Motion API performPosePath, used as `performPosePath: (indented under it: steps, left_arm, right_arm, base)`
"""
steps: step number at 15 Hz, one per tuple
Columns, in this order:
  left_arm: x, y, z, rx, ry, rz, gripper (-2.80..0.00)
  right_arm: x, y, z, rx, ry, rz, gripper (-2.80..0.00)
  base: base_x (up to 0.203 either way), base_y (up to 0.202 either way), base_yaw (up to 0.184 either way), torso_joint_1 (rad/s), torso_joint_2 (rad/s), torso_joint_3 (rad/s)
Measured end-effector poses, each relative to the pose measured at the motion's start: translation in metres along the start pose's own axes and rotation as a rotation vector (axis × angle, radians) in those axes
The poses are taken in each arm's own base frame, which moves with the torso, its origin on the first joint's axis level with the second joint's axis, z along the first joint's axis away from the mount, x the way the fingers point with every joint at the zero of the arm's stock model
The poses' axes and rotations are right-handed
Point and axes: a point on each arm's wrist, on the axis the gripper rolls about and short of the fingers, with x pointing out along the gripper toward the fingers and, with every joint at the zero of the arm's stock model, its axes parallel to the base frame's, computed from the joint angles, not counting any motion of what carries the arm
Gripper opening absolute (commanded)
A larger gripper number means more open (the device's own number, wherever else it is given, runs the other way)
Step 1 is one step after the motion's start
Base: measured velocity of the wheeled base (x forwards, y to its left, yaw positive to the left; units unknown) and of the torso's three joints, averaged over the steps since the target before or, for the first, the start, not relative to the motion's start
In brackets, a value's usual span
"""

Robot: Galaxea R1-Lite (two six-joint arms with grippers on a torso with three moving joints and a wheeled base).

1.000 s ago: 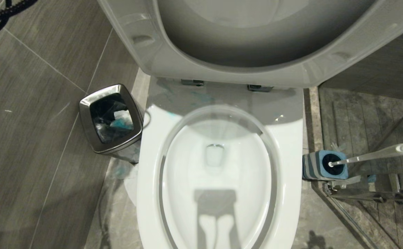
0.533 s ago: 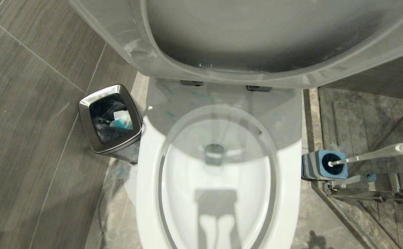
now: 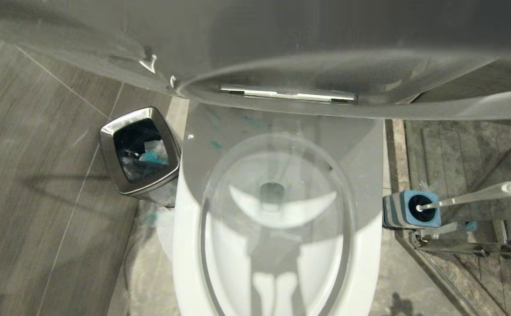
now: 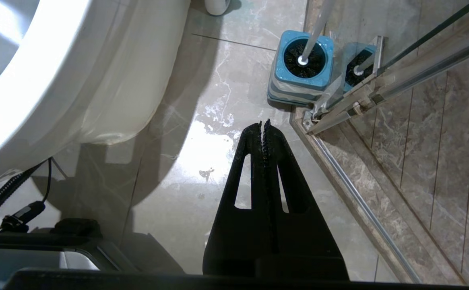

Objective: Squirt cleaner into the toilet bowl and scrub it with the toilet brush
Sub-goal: Close the toilet lid

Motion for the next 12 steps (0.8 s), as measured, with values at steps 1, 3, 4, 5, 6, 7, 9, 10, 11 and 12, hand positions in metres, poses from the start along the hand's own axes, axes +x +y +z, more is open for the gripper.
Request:
performPosePath:
  steps: [1, 3, 4, 5, 6, 7, 9, 10, 11, 12]
  left_arm:
    - [-0.013, -0.003, 0.001, -0.009, 0.031, 0.021, -2.8]
    - [-0.041, -0.01, -0.008, -0.033, 0.174, 0.048, -2.8]
    - [-0.052, -0.012, -0.018, -0.037, 0.261, 0.077, -2.8]
    - [-0.061, -0.012, -0.024, -0.029, 0.311, 0.127, -2.8]
    - [-0.067, -0.013, -0.026, -0.019, 0.325, 0.177, -2.8]
    - [-0.071, -0.013, -0.027, -0.013, 0.335, 0.213, -2.8]
    - [-0.074, -0.014, -0.029, -0.015, 0.353, 0.219, -2.8]
    - [-0.074, -0.014, -0.03, -0.015, 0.36, 0.214, -2.8]
    - [-0.073, -0.014, -0.031, -0.017, 0.365, 0.209, -2.8]
    - [-0.072, -0.014, -0.032, -0.018, 0.37, 0.204, -2.8]
  right_arm:
    - [0.0, 0.0, 0.0, 0.0, 0.001, 0.0, -2.8]
    - [0.0, 0.0, 0.0, 0.0, 0.0, 0.0, -2.8]
    - [0.0, 0.0, 0.0, 0.0, 0.0, 0.0, -2.8]
    - [0.0, 0.0, 0.0, 0.0, 0.0, 0.0, -2.8]
    - [0.0, 0.0, 0.0, 0.0, 0.001, 0.0, -2.8]
    - [0.0, 0.0, 0.0, 0.0, 0.0, 0.0, -2.8]
    - [0.0, 0.0, 0.0, 0.0, 0.0, 0.0, -2.8]
    - [0.0, 0.0, 0.0, 0.0, 0.0, 0.0, -2.8]
    - [0.0, 0.0, 0.0, 0.0, 0.0, -0.001, -2.8]
    - [0.0, 0.0, 0.0, 0.0, 0.0, 0.0, -2.8]
  base:
    - [0.0, 0.0, 0.0, 0.0, 0.0, 0.0]
    - [0.0, 0.0, 0.0, 0.0, 0.0, 0.0]
    - [0.0, 0.0, 0.0, 0.0, 0.0, 0.0]
    - [0.0, 0.0, 0.0, 0.0, 0.0, 0.0]
    - [0.0, 0.0, 0.0, 0.0, 0.0, 0.0]
    - [0.0, 0.0, 0.0, 0.0, 0.0, 0.0]
    - [0.0, 0.0, 0.0, 0.0, 0.0, 0.0]
    - [0.0, 0.0, 0.0, 0.0, 0.0, 0.0]
    - [0.0, 0.0, 0.0, 0.0, 0.0, 0.0]
    - [0.0, 0.0, 0.0, 0.0, 0.0, 0.0]
